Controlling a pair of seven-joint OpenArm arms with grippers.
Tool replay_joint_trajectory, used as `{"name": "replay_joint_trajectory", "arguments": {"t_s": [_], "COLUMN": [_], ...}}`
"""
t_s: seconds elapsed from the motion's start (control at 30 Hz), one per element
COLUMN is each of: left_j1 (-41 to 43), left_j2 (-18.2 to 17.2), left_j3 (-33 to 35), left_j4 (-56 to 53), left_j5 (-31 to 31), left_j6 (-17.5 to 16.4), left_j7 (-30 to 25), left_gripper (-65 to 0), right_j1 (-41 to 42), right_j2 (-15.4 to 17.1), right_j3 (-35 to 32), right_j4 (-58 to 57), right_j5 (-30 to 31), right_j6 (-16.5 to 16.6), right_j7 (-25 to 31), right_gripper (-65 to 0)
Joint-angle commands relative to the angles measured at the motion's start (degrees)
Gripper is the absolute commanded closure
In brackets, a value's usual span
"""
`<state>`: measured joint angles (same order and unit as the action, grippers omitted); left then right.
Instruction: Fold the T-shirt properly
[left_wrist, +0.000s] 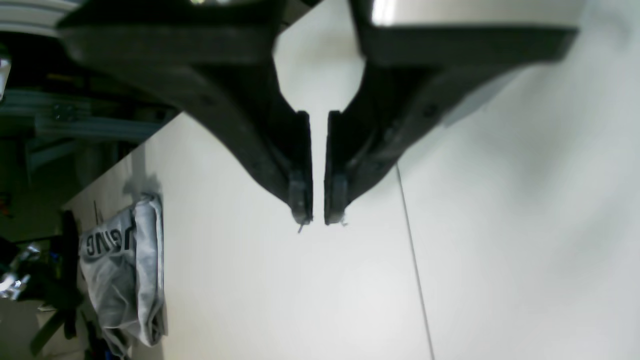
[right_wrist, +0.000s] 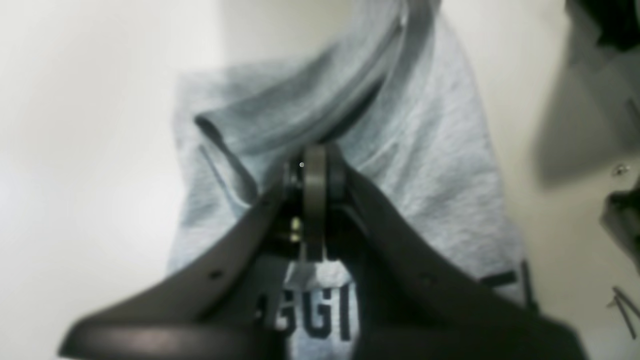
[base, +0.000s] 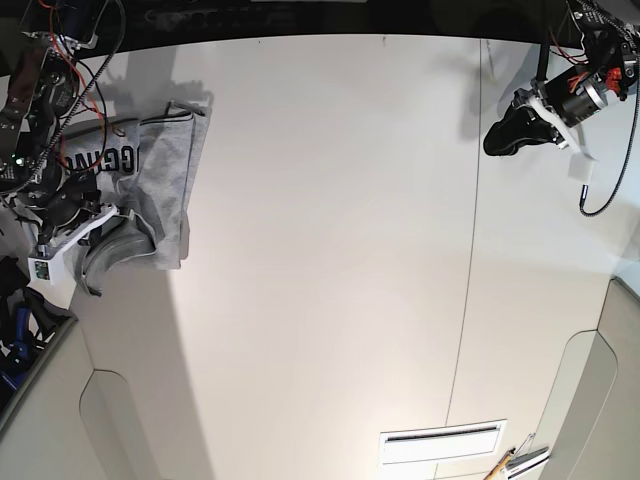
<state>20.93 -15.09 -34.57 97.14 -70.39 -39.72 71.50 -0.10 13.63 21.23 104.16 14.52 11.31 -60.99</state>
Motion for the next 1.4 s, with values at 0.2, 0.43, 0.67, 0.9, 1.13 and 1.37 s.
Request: {"name": "replay_joint_trajectory", "arguments": {"t_s": [0.2,0.43,0.67,0.9,1.13,1.37], "left_j1": [0.1,6.9,21.6,38.3,51.4,54.1], "left_j2": [-1.2,-1.2,-1.0,-2.5,-7.0,-8.8], "left_j3": [-0.5,-10.3,-21.2,-25.1,-25.1,-25.1], "left_j4": [1.1,7.4,14.9,14.9,14.9,14.9], "left_j5": [-2.7,-14.6,-14.6,-14.6,-14.6,-14.6], "left_j6": [-0.3,-0.3,-0.3,-0.3,0.0,0.3], "left_j7": [0.3,8.5,8.5,8.5,8.5,8.5], "left_gripper": [-4.4,0.0,0.0,0.0,0.0,0.0], "right_j1": [-2.6,-18.3,-35.7,-50.7,-63.8,-71.6], "right_j2": [0.8,1.6,9.1,15.4,18.0,22.6], "right_j3": [0.3,0.3,0.3,0.3,0.3,0.3], "right_j4": [9.7,21.7,25.5,25.5,25.5,25.5], "right_j5": [0.1,2.6,3.9,3.9,4.0,3.9], "right_j6": [1.1,4.1,5.6,5.6,5.6,5.6], "right_j7": [-0.8,-4.6,-8.7,-12.8,-12.8,-16.7], "right_gripper": [0.0,0.0,0.0,0.0,0.0,0.0]}}
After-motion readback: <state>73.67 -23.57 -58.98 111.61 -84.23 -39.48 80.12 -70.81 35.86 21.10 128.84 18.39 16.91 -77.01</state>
